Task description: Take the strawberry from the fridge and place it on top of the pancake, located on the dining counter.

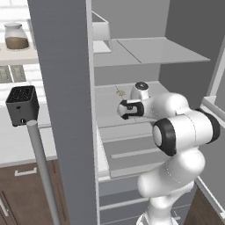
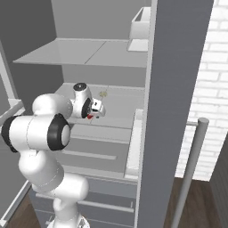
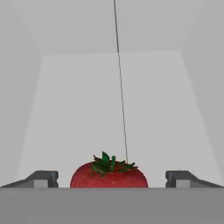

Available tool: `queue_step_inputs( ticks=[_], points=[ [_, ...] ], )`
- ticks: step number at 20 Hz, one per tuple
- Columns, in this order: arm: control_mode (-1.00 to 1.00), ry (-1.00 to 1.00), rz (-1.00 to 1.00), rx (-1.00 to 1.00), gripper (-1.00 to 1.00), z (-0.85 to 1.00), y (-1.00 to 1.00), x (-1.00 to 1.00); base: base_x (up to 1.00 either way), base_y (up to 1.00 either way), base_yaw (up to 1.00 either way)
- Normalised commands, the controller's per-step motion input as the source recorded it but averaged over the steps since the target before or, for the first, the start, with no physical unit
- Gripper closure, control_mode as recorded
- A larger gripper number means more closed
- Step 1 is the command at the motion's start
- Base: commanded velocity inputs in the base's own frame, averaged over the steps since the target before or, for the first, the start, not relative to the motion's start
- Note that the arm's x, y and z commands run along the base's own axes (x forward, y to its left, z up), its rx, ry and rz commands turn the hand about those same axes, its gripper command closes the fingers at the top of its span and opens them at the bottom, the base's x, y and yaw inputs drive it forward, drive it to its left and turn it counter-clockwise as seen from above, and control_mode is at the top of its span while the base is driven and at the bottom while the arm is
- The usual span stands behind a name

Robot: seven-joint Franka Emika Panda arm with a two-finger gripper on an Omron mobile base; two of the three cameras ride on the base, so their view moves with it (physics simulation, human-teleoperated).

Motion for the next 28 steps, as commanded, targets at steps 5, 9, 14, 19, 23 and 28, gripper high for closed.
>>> queue_step_inputs(
  ticks=[5, 9, 14, 19, 23, 28],
  points=[
    [-1.00, 0.01, 0.00, 0.00, 1.00, -0.03, 0.00, 0.00, 0.00, 0.00, 0.00],
    [-1.00, 0.00, 0.00, 0.00, 1.00, 0.00, 0.00, 0.00, 0.00, 0.00, 0.00],
    [-1.00, -0.05, 0.00, 0.00, 1.00, 0.04, -0.06, -0.31, 0.00, 0.00, 0.00],
    [-1.00, -0.22, 0.00, 0.01, 1.00, 0.46, -0.14, -0.92, 0.00, 0.00, 0.00],
    [-1.00, -0.16, 0.00, 0.04, 1.00, 0.70, -0.25, -0.98, 0.00, 0.00, 0.00],
    [-1.00, -0.01, 0.02, 0.03, 1.00, 0.80, 0.00, -1.00, 0.00, 0.00, 0.00]
  ],
)
